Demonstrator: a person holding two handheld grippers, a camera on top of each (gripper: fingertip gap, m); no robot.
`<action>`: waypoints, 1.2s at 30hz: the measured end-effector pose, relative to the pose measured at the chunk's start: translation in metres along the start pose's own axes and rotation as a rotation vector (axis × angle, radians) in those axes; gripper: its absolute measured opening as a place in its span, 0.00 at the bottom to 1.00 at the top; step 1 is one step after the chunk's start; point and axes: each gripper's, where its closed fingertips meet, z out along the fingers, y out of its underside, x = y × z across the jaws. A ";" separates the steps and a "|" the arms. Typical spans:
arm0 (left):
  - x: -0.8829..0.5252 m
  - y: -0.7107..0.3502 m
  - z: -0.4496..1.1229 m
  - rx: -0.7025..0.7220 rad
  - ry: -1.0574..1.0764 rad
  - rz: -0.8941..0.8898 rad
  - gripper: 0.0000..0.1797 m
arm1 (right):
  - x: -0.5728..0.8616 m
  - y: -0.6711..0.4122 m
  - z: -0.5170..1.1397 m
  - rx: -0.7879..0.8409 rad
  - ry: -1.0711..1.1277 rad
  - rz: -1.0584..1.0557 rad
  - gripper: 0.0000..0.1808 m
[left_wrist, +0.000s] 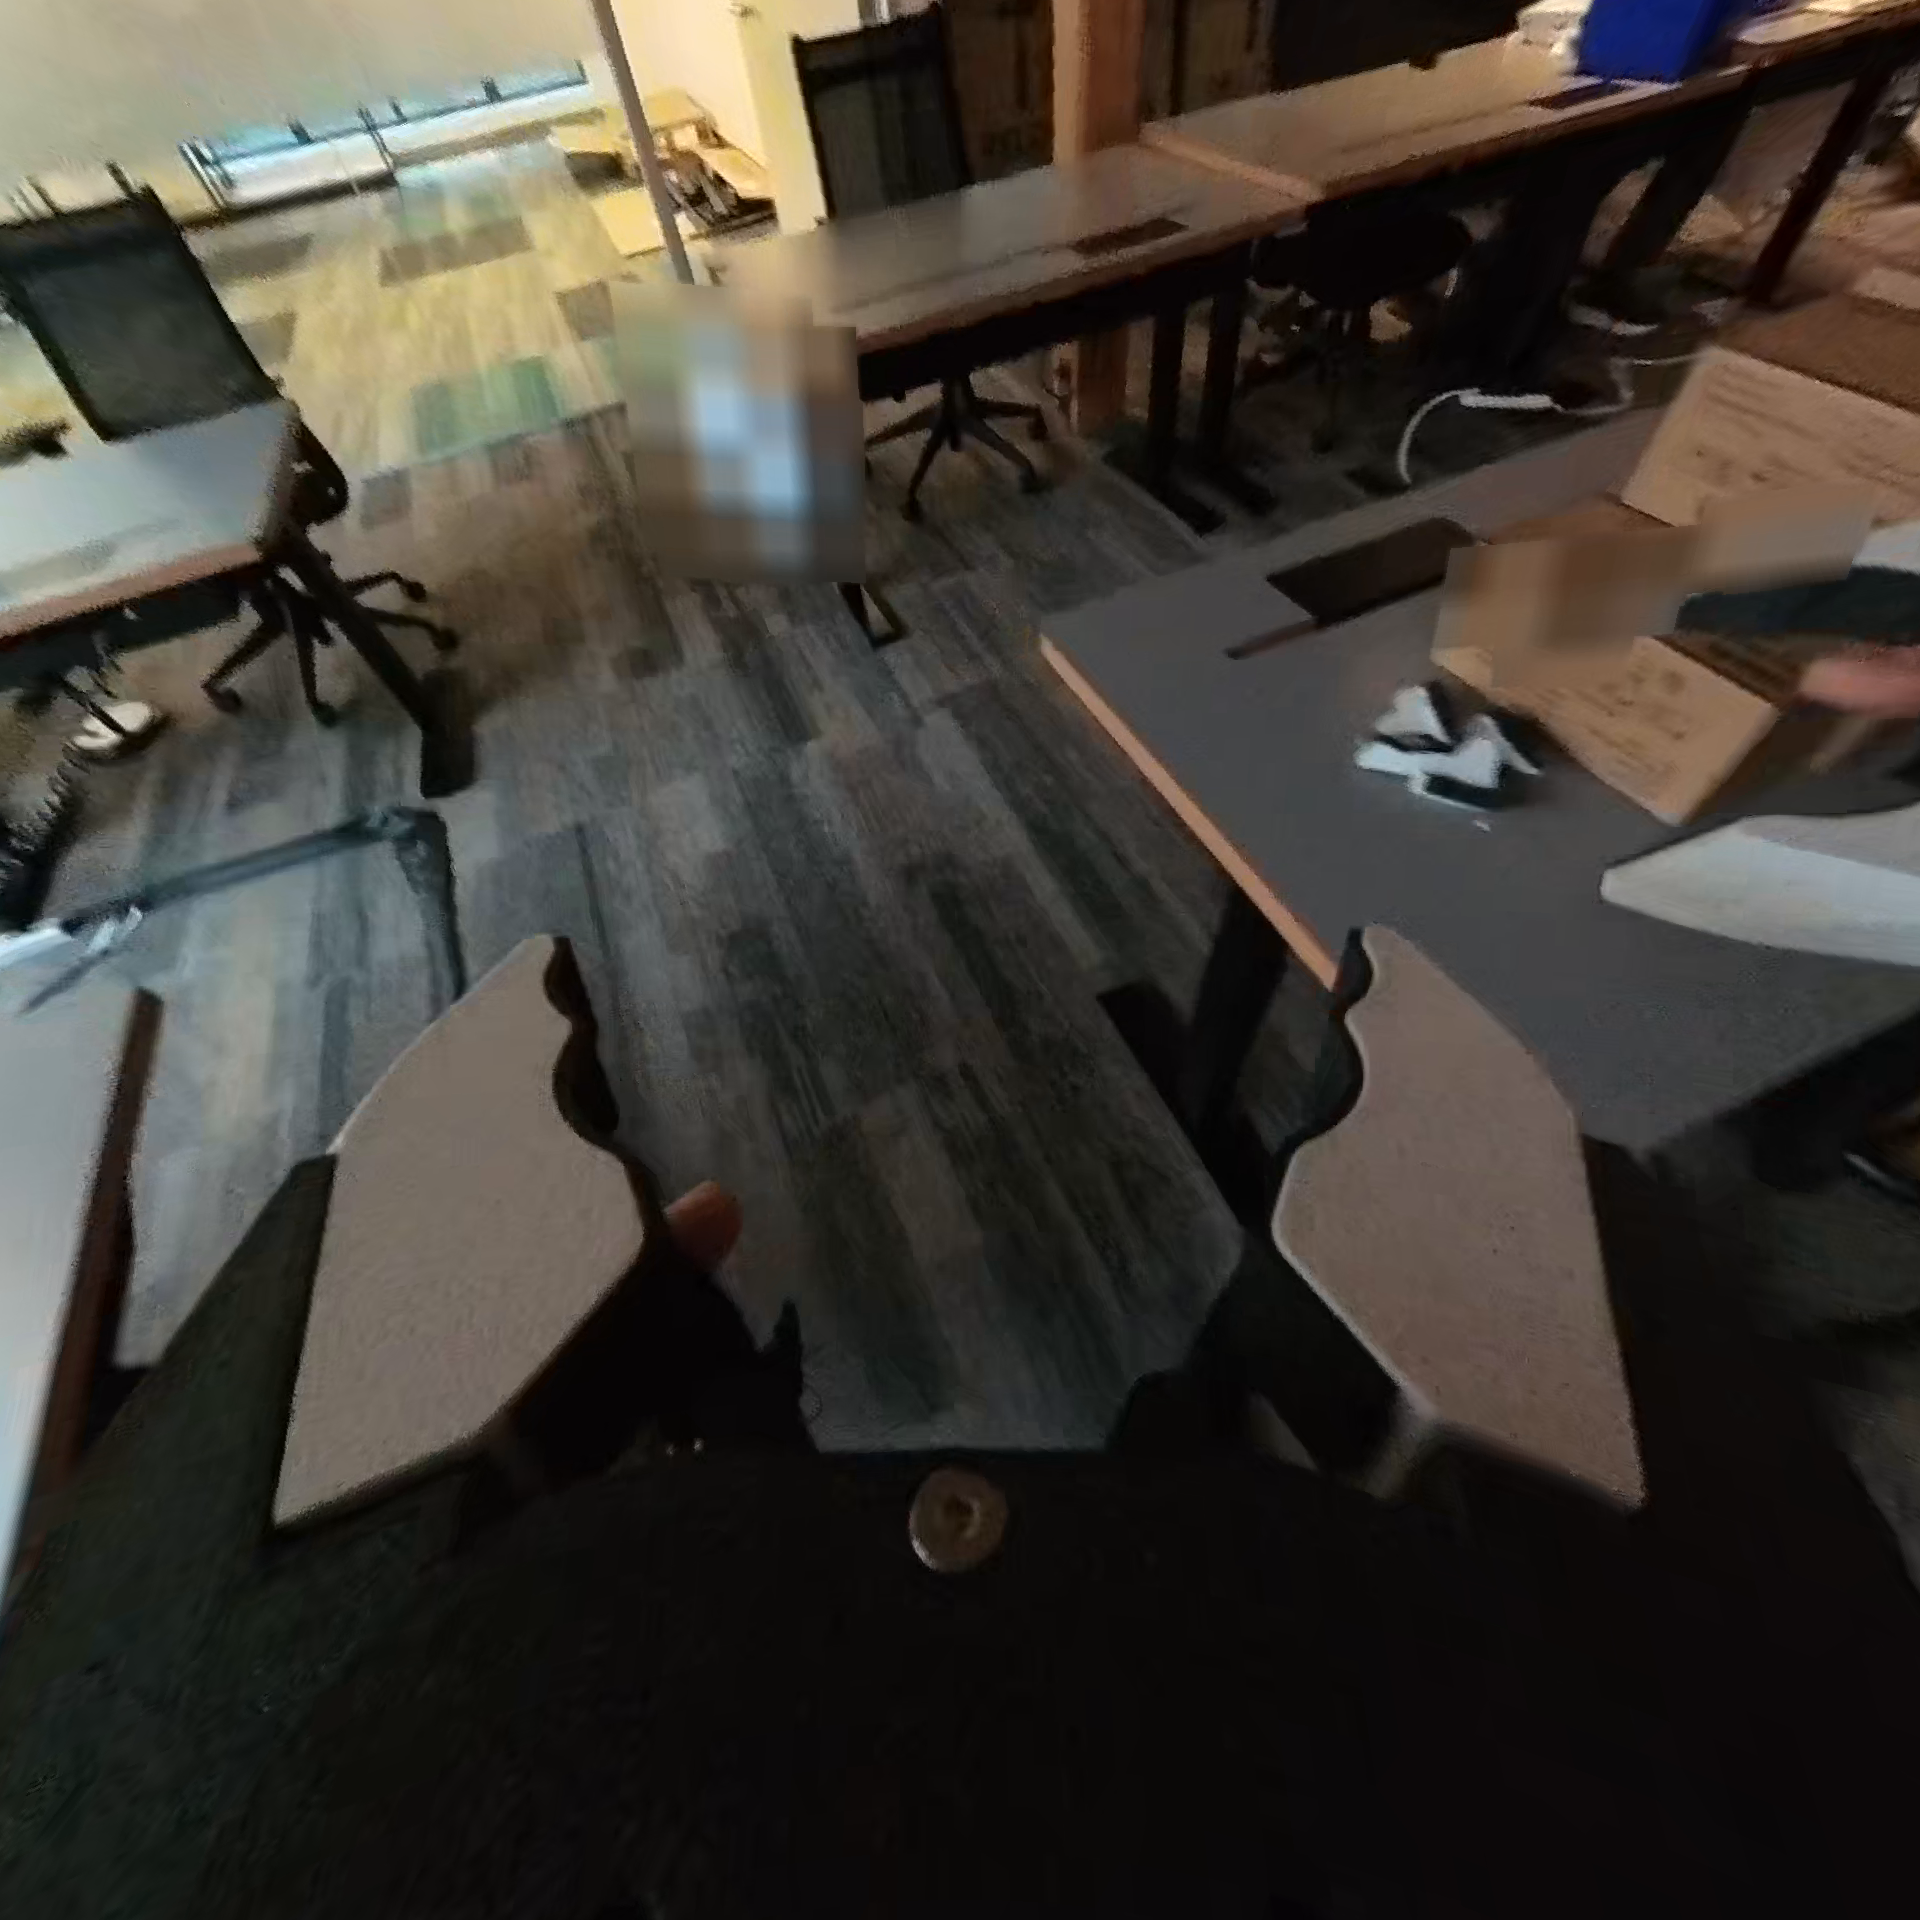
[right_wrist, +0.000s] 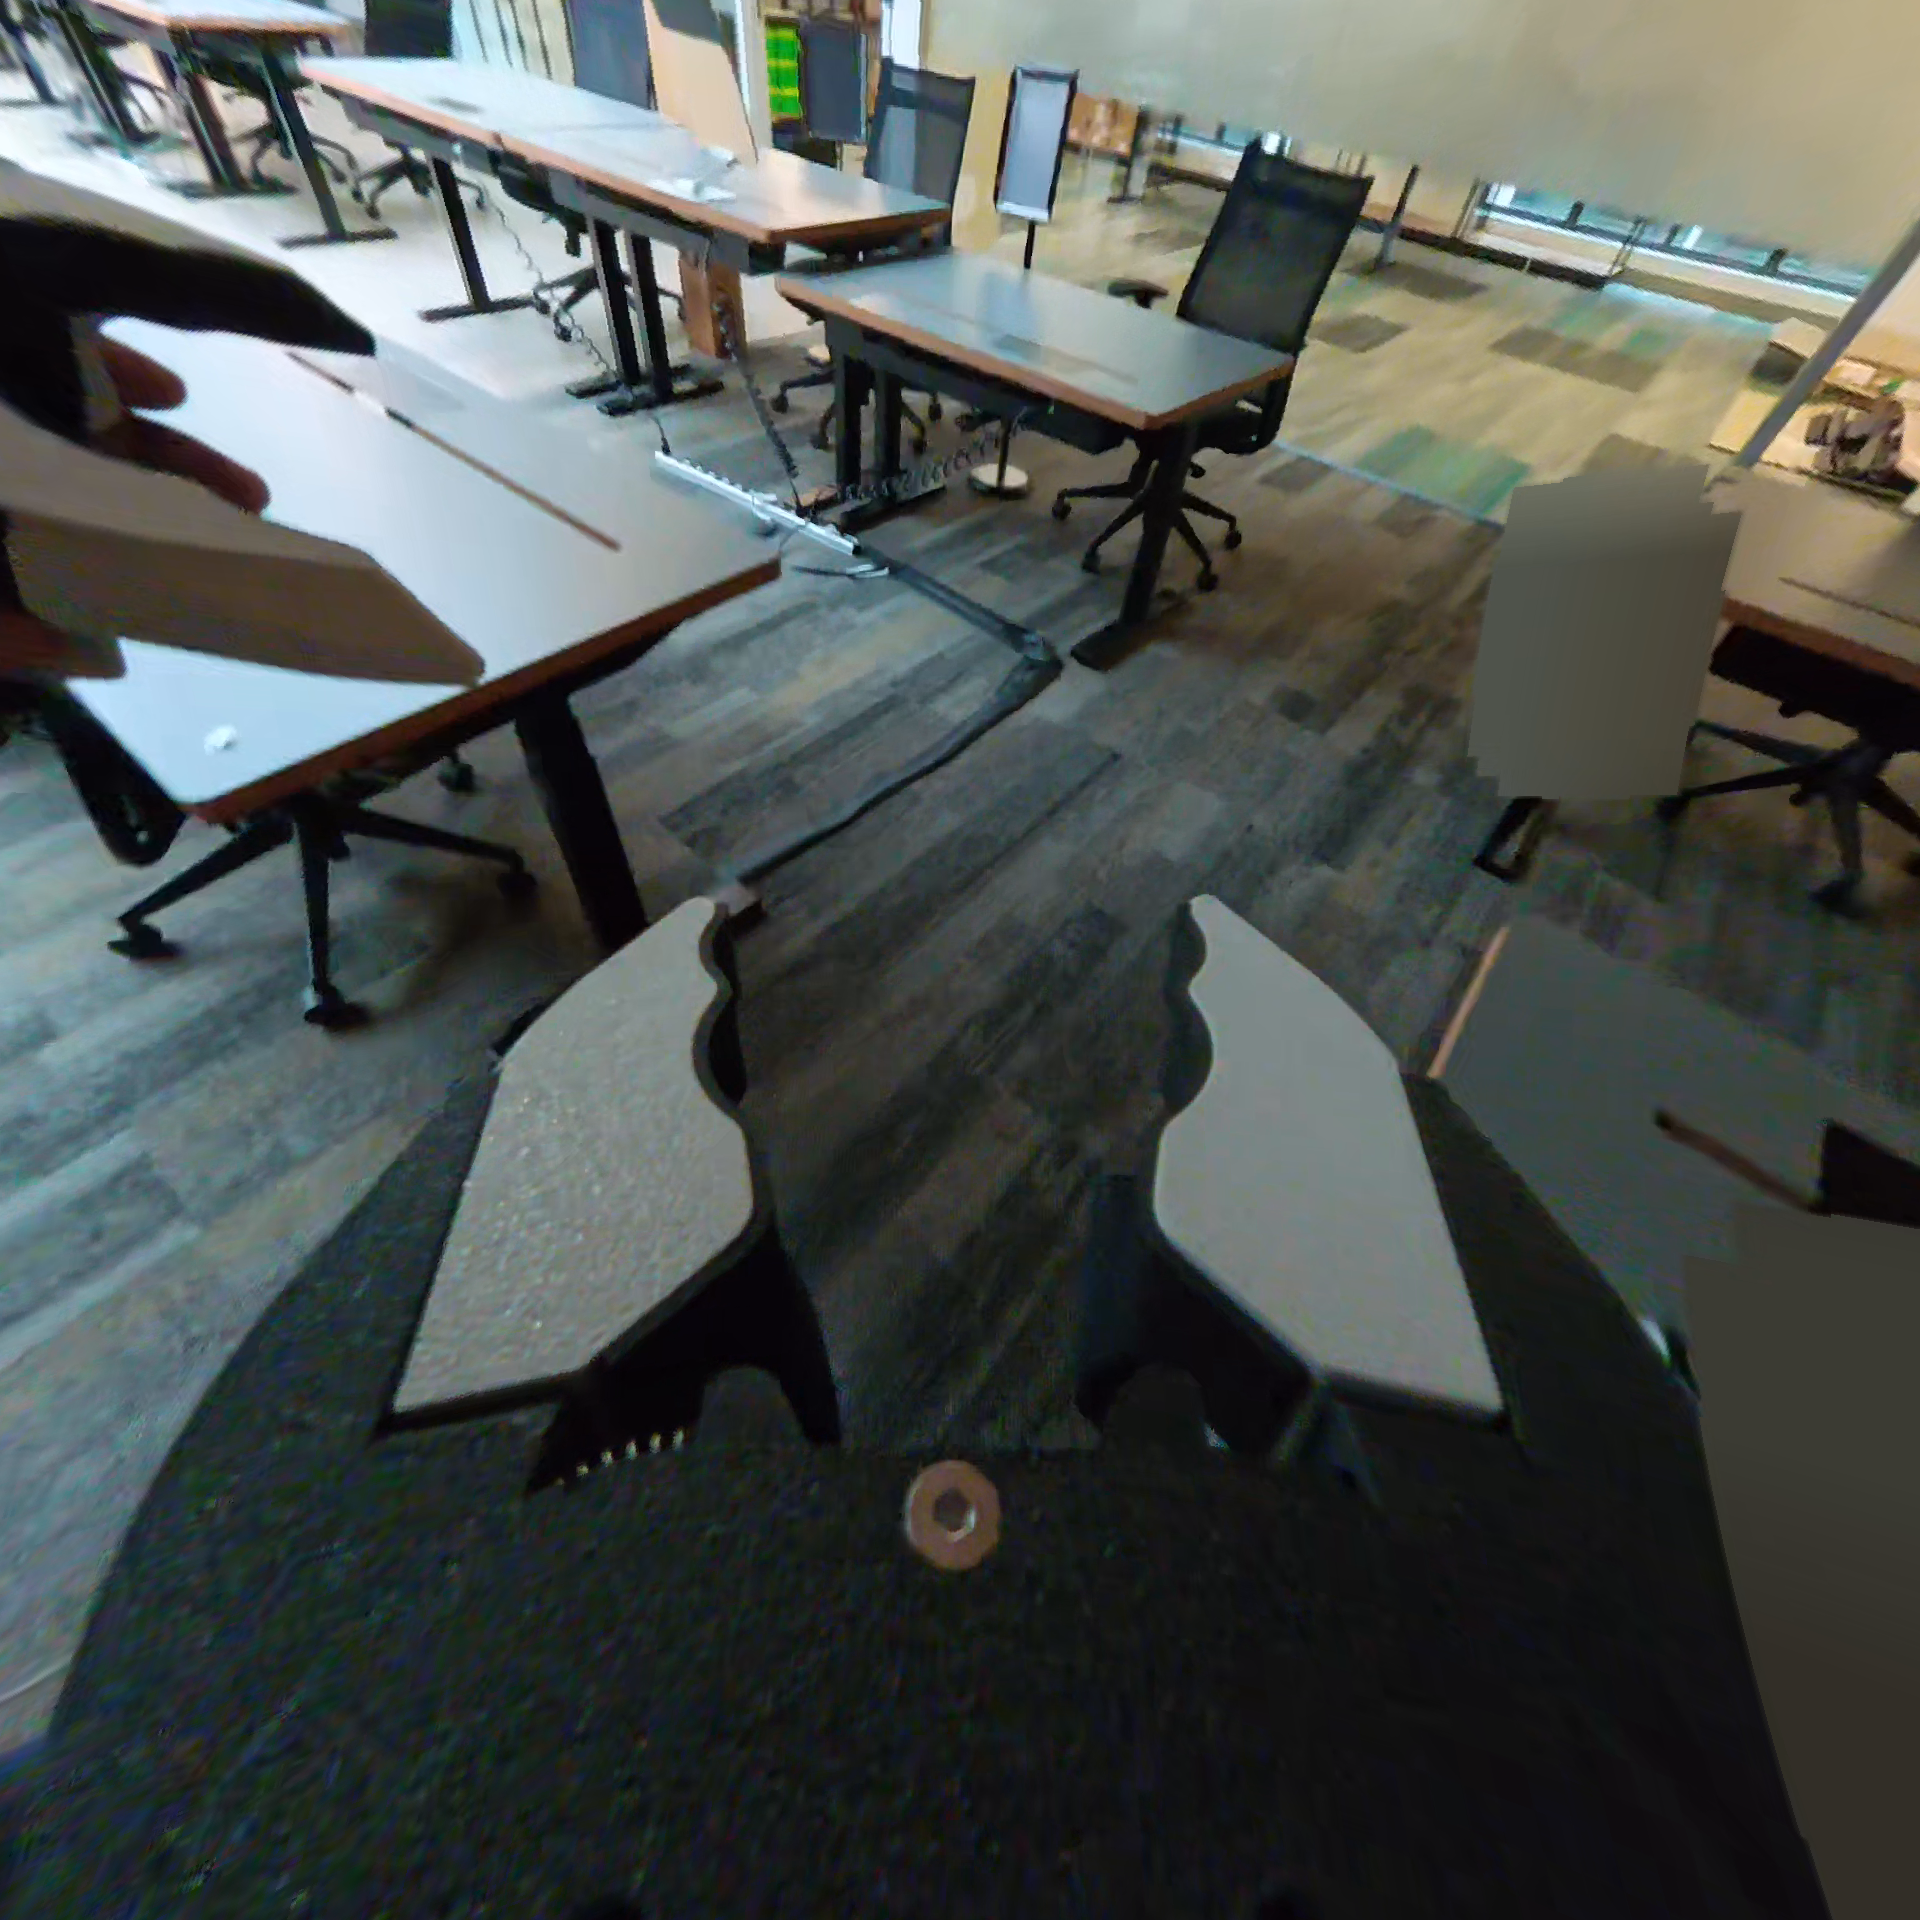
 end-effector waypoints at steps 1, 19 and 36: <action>-0.023 -0.010 0.021 -0.003 -0.009 0.009 0.71 | 0.010 -0.017 0.028 0.008 -0.008 -0.008 0.43; -0.434 -0.198 0.471 -0.008 -0.089 0.159 0.36 | 0.245 -0.237 0.578 0.020 0.122 -0.215 0.40; -0.729 -0.401 1.003 0.036 -0.154 0.295 0.27 | 0.616 -0.380 1.102 0.102 0.078 -0.173 0.35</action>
